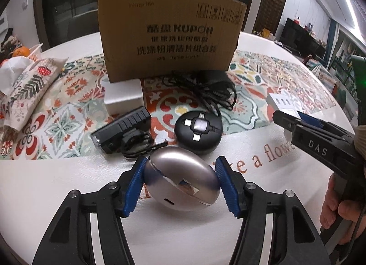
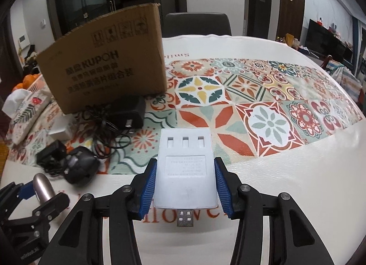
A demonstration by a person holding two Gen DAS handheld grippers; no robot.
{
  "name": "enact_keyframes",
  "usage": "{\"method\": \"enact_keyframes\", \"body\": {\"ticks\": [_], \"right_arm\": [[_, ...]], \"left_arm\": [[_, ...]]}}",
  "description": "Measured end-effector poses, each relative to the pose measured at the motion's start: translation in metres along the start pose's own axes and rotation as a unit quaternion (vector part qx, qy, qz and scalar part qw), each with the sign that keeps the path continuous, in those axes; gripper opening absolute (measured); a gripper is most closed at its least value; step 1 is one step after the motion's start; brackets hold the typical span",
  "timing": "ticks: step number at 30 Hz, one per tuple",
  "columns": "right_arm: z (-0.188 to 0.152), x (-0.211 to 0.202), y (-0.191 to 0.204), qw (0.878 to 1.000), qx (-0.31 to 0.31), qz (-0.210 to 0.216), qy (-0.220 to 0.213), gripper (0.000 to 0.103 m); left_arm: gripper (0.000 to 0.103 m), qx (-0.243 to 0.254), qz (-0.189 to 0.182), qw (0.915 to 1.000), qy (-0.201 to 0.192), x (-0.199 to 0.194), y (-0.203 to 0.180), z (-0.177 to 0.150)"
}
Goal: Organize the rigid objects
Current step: 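Carry the silver egg device and white charger with both grippers over the box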
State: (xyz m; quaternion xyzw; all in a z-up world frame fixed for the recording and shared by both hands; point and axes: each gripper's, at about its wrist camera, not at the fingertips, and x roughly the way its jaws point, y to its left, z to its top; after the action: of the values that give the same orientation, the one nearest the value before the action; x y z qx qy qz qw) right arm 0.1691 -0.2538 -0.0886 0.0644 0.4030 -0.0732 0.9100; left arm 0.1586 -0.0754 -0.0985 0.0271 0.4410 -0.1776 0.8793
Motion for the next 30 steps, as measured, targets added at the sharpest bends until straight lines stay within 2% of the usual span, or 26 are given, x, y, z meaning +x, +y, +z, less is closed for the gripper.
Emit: {"method": "enact_keyframes", "body": {"ticks": [15, 30], "right_arm": [[0.015, -0.044, 0.022, 0.998, -0.02, 0.03, -0.053, 0.049], [0.046, -0.074, 0.036, 0.991, -0.03, 0.046, -0.12, 0.049]], "left_arm": [[0.06, -0.001, 0.009, 0.9983, -0.058, -0.035, 0.011, 0.019], [0.06, 0.011, 0.009, 0.9919, -0.126, -0.058, 0.015, 0.067]]}}
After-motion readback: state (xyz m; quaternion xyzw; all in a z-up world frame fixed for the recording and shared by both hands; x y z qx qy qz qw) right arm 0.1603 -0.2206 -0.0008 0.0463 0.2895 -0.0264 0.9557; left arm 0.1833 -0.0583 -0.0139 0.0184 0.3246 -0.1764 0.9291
